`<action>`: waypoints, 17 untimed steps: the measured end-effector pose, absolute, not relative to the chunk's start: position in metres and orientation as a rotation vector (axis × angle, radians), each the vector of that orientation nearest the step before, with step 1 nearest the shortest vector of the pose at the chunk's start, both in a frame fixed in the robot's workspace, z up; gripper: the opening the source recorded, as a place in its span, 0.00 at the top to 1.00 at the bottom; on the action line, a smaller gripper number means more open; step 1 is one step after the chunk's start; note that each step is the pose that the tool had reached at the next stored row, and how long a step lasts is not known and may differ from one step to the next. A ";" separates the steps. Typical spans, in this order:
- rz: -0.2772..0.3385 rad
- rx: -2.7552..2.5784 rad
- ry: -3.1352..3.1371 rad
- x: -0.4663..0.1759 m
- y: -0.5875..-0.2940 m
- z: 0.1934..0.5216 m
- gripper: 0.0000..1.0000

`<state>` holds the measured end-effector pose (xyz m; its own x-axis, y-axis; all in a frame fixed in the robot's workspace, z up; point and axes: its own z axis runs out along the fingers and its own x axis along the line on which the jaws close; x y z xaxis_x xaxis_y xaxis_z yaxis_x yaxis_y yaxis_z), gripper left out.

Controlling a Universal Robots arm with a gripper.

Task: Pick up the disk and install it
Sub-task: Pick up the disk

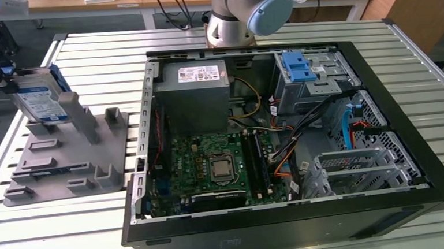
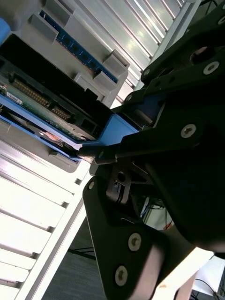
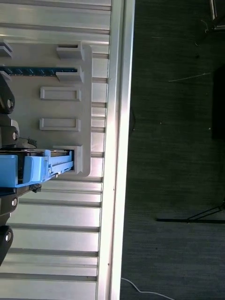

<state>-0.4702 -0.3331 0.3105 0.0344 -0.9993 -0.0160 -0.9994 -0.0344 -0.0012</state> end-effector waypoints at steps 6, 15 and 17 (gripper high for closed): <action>0.017 -2.250 2.174 -0.470 -0.333 0.316 0.64; 0.017 -2.250 2.174 -0.470 -0.333 0.320 0.64; 0.017 -2.251 2.175 -0.470 -0.333 0.321 0.64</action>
<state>-0.4702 -0.3331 0.3210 0.0344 -0.9993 -0.0161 -0.9994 -0.0344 -0.0013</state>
